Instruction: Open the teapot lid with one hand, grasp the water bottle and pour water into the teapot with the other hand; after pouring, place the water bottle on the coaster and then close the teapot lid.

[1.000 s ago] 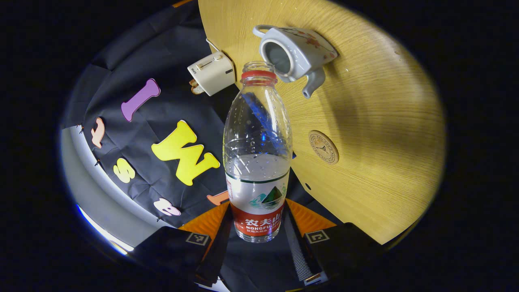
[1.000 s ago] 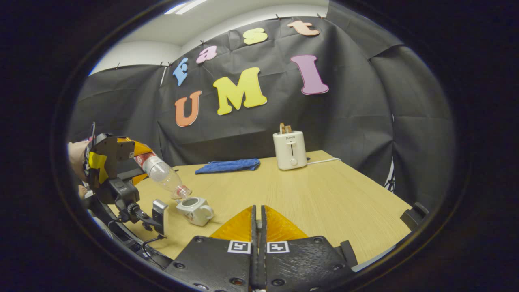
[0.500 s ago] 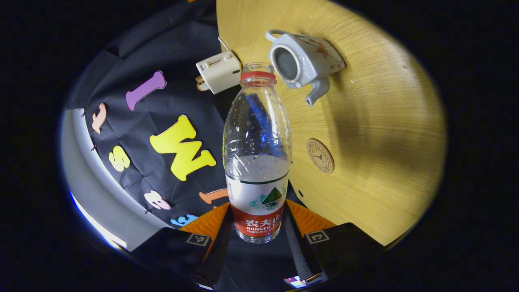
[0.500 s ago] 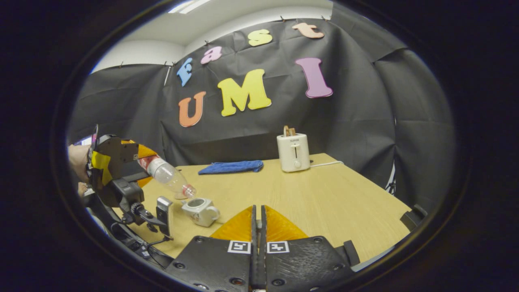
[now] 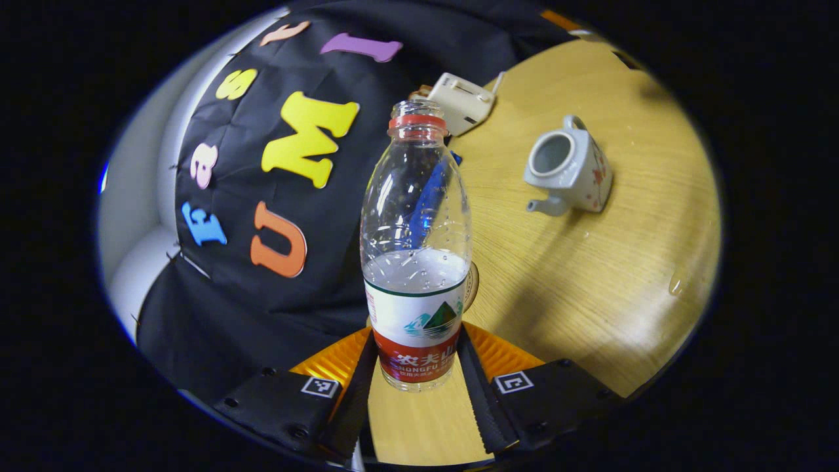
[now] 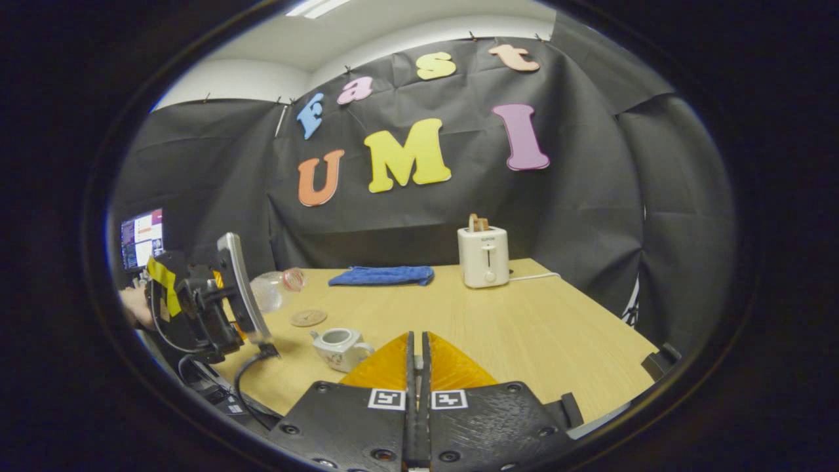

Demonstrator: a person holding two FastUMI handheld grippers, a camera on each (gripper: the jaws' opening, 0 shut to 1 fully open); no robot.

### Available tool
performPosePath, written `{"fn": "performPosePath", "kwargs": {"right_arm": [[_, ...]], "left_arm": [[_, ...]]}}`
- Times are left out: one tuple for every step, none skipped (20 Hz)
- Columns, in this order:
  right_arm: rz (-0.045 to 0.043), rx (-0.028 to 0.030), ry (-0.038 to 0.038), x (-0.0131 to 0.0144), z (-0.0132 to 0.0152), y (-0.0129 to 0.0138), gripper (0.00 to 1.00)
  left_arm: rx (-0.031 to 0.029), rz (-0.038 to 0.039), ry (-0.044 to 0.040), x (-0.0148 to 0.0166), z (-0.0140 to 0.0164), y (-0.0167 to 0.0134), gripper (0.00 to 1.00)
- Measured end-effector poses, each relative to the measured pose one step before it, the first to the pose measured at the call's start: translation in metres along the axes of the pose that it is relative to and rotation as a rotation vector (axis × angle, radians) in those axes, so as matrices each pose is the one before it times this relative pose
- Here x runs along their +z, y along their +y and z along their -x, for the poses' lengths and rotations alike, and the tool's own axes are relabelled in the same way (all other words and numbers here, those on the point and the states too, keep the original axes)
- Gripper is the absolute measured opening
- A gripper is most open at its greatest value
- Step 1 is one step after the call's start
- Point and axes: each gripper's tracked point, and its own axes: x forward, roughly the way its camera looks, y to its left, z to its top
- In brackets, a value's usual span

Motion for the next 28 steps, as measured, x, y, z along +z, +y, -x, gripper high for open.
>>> {"fn": "performPosePath", "kwargs": {"right_arm": [[0.00205,0.00112,-0.00457,0.00245,0.00105,0.00256,0.00],[0.00281,0.00315,-0.00006,0.00124,-0.00050,0.00314,0.00],[0.00727,0.00204,0.00338,-0.00041,-0.00012,0.00308,0.00],[0.00851,-0.00088,0.00152,0.00092,0.00078,0.00138,0.00],[0.00758,-0.00039,0.00235,0.00053,0.00056,0.00159,0.02],[0.00552,-0.00087,0.00045,0.00099,0.00064,0.00121,0.00],[0.00386,-0.00130,-0.00186,0.00093,0.00096,0.00033,0.02],[0.00287,-0.00203,-0.00237,0.00171,0.00076,0.00087,0.00],[0.00205,-0.00053,-0.00019,-0.00021,-0.00074,0.00062,0.02],[0.00120,-0.00023,0.00160,0.00011,0.00047,0.00036,0.02],[0.00360,-0.00039,0.00223,-0.00177,0.00100,0.00086,0.02],[0.00337,-0.00225,0.00131,0.00002,0.00042,-0.00010,0.00],[0.00386,-0.00362,0.00254,-0.00093,-0.00035,-0.00080,0.02],[-0.00006,-0.00432,0.00190,-0.00131,0.00104,-0.00224,0.02],[-0.00243,-0.00473,0.00232,-0.00117,-0.00009,-0.00170,0.02],[-0.00262,-0.00608,0.00291,-0.00209,0.00027,-0.00293,0.00],[-0.00268,-0.00664,0.00290,-0.00141,-0.00024,-0.00246,0.02],[-0.00079,-0.00658,0.00251,-0.00120,-0.00044,-0.00296,0.02],[0.00320,-0.00971,0.00067,-0.00084,-0.00030,-0.00390,0.02],[0.00142,-0.00993,-0.00188,-0.00005,-0.00022,-0.00426,0.00],[-0.00384,-0.00445,0.00162,-0.00078,-0.00144,-0.00260,0.00],[-0.00180,-0.00387,0.00267,-0.00213,-0.00056,-0.00096,0.02],[0.00034,-0.00166,0.00417,-0.00159,-0.00098,-0.00120,0.02],[0.00015,-0.00167,0.00471,-0.00135,-0.00182,-0.00123,0.02],[-0.00133,0.00037,0.00400,-0.00178,-0.00106,-0.00103,0.02],[-0.00237,-0.00003,0.00412,-0.00157,-0.00102,0.00025,0.02],[-0.00177,0.00041,0.00287,-0.00140,-0.00149,0.00007,0.02],[-0.00047,0.00165,0.00331,-0.00111,-0.00148,0.00088,0.00]], "left_arm": [[0.01410,0.10837,-0.01533,-0.00089,0.00466,0.00501,0.71],[0.00169,0.11283,-0.01543,-0.00108,0.00127,0.00386,0.71],[-0.00809,0.11064,-0.00269,-0.00245,-0.00055,0.00166,0.71],[-0.01600,0.09726,-0.01096,0.00149,-0.00193,-0.00071,0.71],[-0.01184,0.08544,-0.00801,0.00131,-0.00038,-0.00111,0.71],[-0.00968,0.07395,-0.01152,0.00110,-0.00167,-0.00024,0.72],[-0.01471,0.06815,-0.01745,0.00104,0.00035,-0.00181,0.71],[-0.01919,0.06029,-0.02864,0.00442,-0.00198,-0.00169,0.71],[-0.02366,0.04629,-0.03070,0.00588,-0.00331,-0.00299,0.71],[-0.02284,0.03303,-0.02912,0.00405,-0.00422,-0.00335,0.72],[-0.01901,0.01919,-0.01311,0.00446,-0.00986,-0.00196,0.72],[-0.00148,0.01258,-0.00343,0.00366,-0.01359,0.00270,0.71],[-0.00697,0.01006,-0.00758,0.00367,-0.01752,0.00412,0.72],[-0.01276,0.02458,-0.00005,-0.00089,-0.01285,0.00063,0.71],[-0.01819,0.03361,0.00165,-0.00172,-0.00845,-0.00118,0.72],[-0.02269,0.03600,-0.00262,-0.00072,-0.00846,-0.00193,0.72],[-0.02538,0.02952,-0.00224,-0.00060,-0.00646,-0.00387,0.73],[-0.01906,0.01958,-0.00471,-0.00023,-0.00796,-0.00018,0.73],[0.00003,0.01086,0.00104,-0.00247,-0.00598,0.00304,0.73],[0.00623,0.00341,0.00928,-0.00355,-0.00664,0.00452,0.74],[0.00599,0.00128,0.02356,-0.00894,-0.00802,0.00457,0.73],[-0.00153,0.00406,0.01083,-0.00286,-0.00409,0.00030,0.74],[-0.00266,0.00569,0.00935,-0.00262,-0.00272,0.00084,0.74],[0.00079,0.00337,0.01016,-0.00356,-0.00259,0.00161,0.74],[0.00046,0.00220,0.00782,-0.00325,-0.00155,0.00094,0.78],[0.00054,0.00003,0.00841,-0.00289,-0.00183,-0.00018,0.74],[0.00397,-0.00127,0.00813,-0.00243,-0.00061,0.00138,0.75],[0.00189,-0.00007,0.00571,-0.00148,-0.00043,0.00160,0.75]]}}
